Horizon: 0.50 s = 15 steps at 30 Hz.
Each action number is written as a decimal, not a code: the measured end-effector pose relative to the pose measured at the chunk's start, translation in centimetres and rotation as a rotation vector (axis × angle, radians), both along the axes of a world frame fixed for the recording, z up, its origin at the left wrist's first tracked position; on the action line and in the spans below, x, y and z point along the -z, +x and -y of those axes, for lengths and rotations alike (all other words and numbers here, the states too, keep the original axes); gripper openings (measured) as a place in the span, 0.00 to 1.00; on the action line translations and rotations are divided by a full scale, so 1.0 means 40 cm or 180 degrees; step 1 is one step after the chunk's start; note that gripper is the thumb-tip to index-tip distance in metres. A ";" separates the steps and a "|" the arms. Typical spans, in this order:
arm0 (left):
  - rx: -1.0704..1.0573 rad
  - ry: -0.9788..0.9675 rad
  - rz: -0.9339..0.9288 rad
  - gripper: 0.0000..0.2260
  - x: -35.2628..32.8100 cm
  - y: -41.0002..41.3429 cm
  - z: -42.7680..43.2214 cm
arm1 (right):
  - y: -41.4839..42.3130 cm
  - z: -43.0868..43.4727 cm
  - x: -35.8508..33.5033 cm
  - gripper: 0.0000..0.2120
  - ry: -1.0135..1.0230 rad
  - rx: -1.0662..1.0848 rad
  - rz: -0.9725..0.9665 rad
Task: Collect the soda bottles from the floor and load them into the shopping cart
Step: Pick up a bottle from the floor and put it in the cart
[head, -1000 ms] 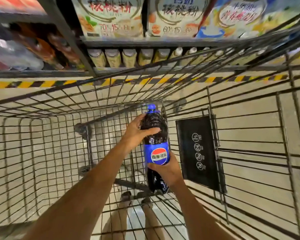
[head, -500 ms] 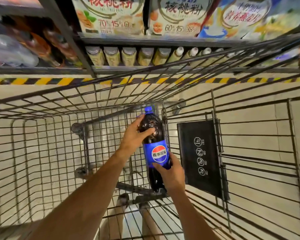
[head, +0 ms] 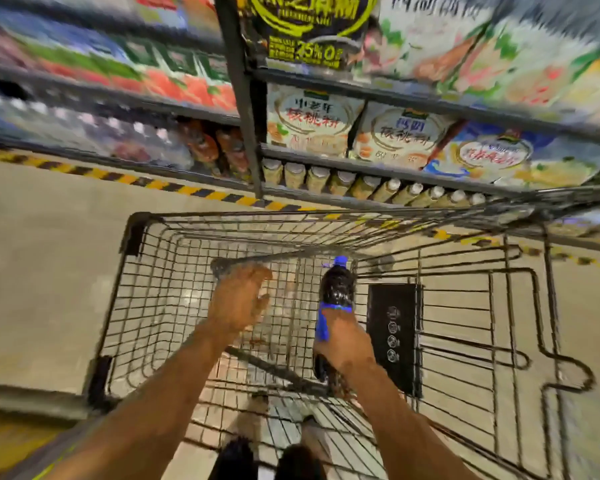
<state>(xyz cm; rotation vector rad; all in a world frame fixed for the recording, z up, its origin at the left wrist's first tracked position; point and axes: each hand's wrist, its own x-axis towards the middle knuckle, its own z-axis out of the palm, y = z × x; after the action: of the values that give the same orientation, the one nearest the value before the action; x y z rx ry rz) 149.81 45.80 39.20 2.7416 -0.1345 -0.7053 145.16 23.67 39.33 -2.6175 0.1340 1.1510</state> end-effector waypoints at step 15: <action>-0.1674 0.1337 0.0393 0.23 -0.648 -0.473 -0.162 | 0.019 -0.265 -0.568 0.13 -0.0198 -0.3397 0.1189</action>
<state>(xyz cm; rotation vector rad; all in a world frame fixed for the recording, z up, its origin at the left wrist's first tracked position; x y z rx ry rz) 130.91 52.29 65.11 2.9978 0.7616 -0.4501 145.91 34.27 62.07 -2.9008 -1.4517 0.8233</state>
